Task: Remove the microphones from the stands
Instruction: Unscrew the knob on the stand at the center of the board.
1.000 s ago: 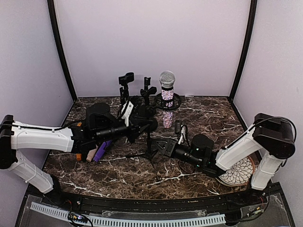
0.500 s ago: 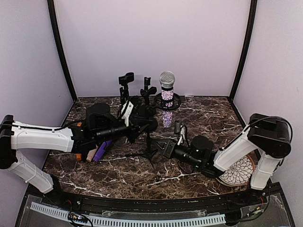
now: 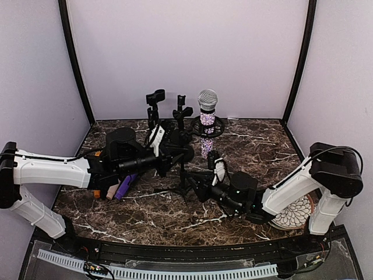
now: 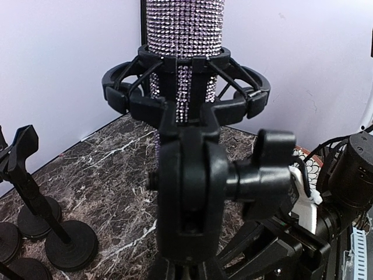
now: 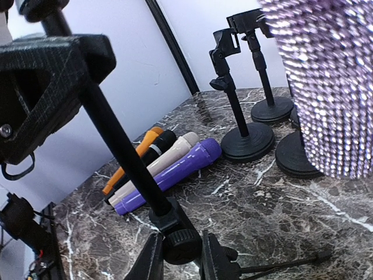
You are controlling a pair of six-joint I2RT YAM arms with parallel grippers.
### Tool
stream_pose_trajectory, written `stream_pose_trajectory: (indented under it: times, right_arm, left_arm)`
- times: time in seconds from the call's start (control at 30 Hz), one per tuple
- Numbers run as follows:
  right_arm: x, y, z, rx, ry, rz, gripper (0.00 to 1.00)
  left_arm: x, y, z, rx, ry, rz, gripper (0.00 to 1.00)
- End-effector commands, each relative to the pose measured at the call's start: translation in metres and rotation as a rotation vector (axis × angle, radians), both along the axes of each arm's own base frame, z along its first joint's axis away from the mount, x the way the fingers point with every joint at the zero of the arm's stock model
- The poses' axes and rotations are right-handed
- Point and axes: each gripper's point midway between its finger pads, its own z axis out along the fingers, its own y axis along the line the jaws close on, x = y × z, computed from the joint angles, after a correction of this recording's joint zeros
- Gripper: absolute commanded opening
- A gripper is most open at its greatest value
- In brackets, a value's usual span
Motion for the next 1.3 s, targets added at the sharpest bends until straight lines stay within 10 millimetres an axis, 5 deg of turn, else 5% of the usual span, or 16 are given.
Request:
stream_pose_trajectory:
  times: [0.0, 0.5, 0.7, 0.83, 1.07, 1.27]
  right_arm:
    - [-0.002, 0.008, 0.002, -0.178, -0.163, -0.036, 0.00]
    - [-0.005, 0.008, 0.007, -0.457, -0.397, -0.112, 0.01]
    - [-0.007, 0.000, 0.035, -0.310, -0.332, -0.146, 0.42]
    - [-0.013, -0.013, 0.050, -0.170, -0.244, -0.145, 0.60]
    - [-0.021, -0.036, 0.040, -0.025, -0.055, -0.132, 0.73]
    - [-0.017, -0.036, 0.025, 0.113, 0.131, -0.072, 0.77]
  left_arm:
    - [-0.007, -0.002, -0.031, 0.068, 0.070, -0.021, 0.00]
    - [-0.007, 0.001, -0.041, 0.087, 0.089, -0.010, 0.00]
    - [-0.010, 0.003, -0.049, 0.101, 0.109, -0.014, 0.00]
    - [-0.009, 0.004, -0.049, 0.099, 0.105, -0.011, 0.00]
    - [-0.011, 0.004, -0.055, 0.104, 0.114, -0.015, 0.00]
    - [-0.011, 0.006, -0.059, 0.107, 0.117, -0.010, 0.00]
